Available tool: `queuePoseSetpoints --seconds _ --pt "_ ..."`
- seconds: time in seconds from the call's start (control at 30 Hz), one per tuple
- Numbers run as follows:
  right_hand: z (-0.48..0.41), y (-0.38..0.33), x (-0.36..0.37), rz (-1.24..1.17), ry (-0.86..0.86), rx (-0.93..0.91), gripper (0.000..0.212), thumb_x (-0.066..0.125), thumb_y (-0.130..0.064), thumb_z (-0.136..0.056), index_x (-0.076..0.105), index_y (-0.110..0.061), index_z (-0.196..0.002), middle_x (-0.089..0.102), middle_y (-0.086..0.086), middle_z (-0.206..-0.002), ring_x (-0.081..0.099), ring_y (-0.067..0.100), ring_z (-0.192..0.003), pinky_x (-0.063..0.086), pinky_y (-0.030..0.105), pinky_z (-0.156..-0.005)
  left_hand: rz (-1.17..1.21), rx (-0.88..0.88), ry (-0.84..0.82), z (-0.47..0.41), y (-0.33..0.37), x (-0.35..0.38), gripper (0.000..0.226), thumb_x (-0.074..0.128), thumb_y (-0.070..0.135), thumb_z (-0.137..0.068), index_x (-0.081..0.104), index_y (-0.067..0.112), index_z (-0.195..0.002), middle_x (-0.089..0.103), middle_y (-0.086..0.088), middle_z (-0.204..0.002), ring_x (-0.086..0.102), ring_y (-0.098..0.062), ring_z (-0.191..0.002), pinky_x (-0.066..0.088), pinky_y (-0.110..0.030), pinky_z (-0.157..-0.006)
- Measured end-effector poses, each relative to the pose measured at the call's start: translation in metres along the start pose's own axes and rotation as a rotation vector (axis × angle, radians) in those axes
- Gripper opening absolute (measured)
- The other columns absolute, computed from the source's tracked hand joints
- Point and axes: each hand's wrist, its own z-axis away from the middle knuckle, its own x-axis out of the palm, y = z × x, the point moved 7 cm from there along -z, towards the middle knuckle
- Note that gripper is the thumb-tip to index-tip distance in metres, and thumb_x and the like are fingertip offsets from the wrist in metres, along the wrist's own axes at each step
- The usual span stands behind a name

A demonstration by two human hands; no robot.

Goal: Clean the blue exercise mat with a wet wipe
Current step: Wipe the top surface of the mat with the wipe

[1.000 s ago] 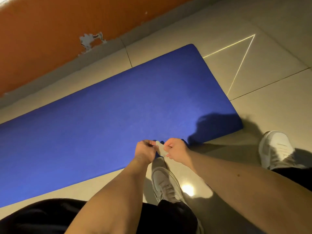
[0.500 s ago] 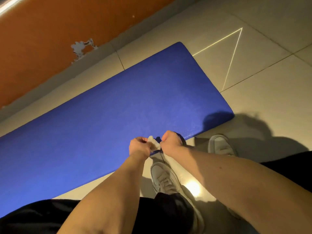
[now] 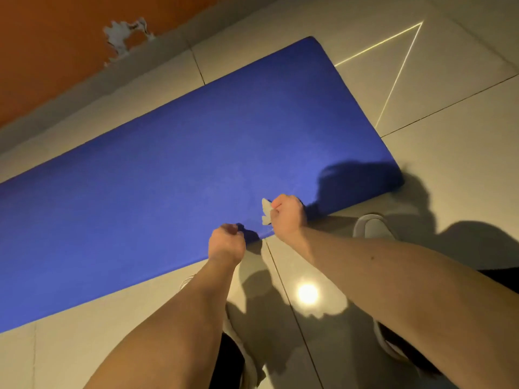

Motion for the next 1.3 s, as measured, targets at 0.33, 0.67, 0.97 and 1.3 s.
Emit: queuePoseSetpoints --seconds 0.33,0.67,0.97,1.3 --pt "-0.018 0.0 0.035 0.395 0.013 -0.325 0.037 0.051 -0.003 -0.097 0.061 -0.011 -0.132 0.051 0.022 -0.121 0.049 0.037 -0.111 0.037 0.041 -0.094 -0.43 0.0 -0.058 -0.051 -0.068 -0.01 0.033 0.054 0.027 -0.091 0.055 0.014 -0.122 0.041 -0.009 -0.132 0.037 -0.039 -0.129 0.034 -0.039 -0.11" --pt "0.031 -0.035 0.117 0.655 -0.309 -0.683 0.039 0.045 0.003 -0.094 0.056 -0.007 -0.13 0.039 0.014 -0.133 0.038 0.032 -0.122 0.032 0.036 -0.11 -0.278 0.034 0.096 -0.068 -0.064 -0.007 0.025 0.07 0.026 -0.086 0.062 0.015 -0.107 0.047 -0.01 -0.131 0.044 -0.035 -0.126 0.045 -0.047 -0.1" --pt "-0.056 -0.01 -0.001 0.668 -0.077 -0.412 0.013 0.065 -0.006 -0.083 0.061 -0.016 -0.091 0.048 0.007 -0.099 0.045 0.029 -0.089 0.037 0.031 -0.071 -0.387 -0.02 0.015 -0.072 -0.065 -0.002 0.047 0.062 0.031 -0.093 0.05 0.01 -0.134 0.034 -0.016 -0.148 0.028 -0.036 -0.14 0.044 -0.043 -0.101" --pt "0.013 -0.042 0.113 0.629 -0.234 -0.607 0.03 0.064 -0.003 -0.078 0.063 -0.012 -0.107 0.053 0.017 -0.1 0.043 0.032 -0.1 0.033 0.037 -0.089 -0.486 -0.018 -0.01 -0.069 -0.057 -0.004 0.065 0.055 0.035 -0.1 0.03 0.013 -0.155 0.022 -0.011 -0.157 0.018 -0.032 -0.146 0.041 -0.039 -0.105"
